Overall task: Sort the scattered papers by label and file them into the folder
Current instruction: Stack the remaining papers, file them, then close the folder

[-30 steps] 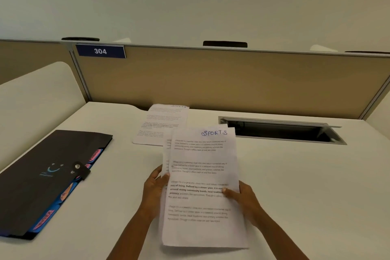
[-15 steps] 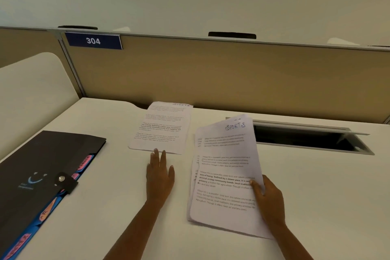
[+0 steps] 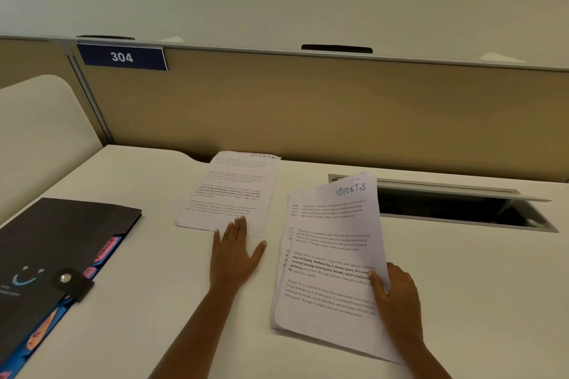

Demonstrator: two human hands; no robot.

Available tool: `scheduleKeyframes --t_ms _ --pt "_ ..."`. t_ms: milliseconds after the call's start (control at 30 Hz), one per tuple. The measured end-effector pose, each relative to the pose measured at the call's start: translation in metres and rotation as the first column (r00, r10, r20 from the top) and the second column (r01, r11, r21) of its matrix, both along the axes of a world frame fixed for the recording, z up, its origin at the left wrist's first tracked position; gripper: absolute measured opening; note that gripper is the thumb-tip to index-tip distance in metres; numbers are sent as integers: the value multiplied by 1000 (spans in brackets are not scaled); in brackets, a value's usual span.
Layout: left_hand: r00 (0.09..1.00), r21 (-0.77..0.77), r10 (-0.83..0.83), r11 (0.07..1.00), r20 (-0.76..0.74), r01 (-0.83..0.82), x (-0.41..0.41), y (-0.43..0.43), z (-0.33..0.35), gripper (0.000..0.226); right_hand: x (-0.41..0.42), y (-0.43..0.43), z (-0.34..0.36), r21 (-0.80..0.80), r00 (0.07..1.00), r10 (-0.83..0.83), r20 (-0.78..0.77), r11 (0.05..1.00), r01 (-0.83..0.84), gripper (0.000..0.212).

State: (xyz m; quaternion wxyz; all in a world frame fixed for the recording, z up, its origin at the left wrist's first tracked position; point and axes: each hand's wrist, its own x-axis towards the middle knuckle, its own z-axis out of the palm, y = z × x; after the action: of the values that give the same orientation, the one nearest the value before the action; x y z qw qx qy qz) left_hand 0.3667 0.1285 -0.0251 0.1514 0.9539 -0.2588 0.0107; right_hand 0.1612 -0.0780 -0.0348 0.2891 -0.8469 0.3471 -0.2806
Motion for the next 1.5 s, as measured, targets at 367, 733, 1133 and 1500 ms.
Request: scheduleKeyframes --t_ms 367,733,1133,1500 --pt "990 -60 5 998 143 3 -35 7 11 42 -6 2 4 105 1000 6 20 994 -8 28" --pt "984 -372 179 913 -10 -170 -63 28 17 37 -39 28 17 250 998 55 14 967 -56 23" --pt "991 -674 -82 739 -106 -11 -165 19 60 38 -72 60 18 444 991 130 -10 889 -112 43" --pt "862 -572 -486 752 -146 327 -218 7 51 32 -75 50 43 680 996 74 40 729 -82 38"
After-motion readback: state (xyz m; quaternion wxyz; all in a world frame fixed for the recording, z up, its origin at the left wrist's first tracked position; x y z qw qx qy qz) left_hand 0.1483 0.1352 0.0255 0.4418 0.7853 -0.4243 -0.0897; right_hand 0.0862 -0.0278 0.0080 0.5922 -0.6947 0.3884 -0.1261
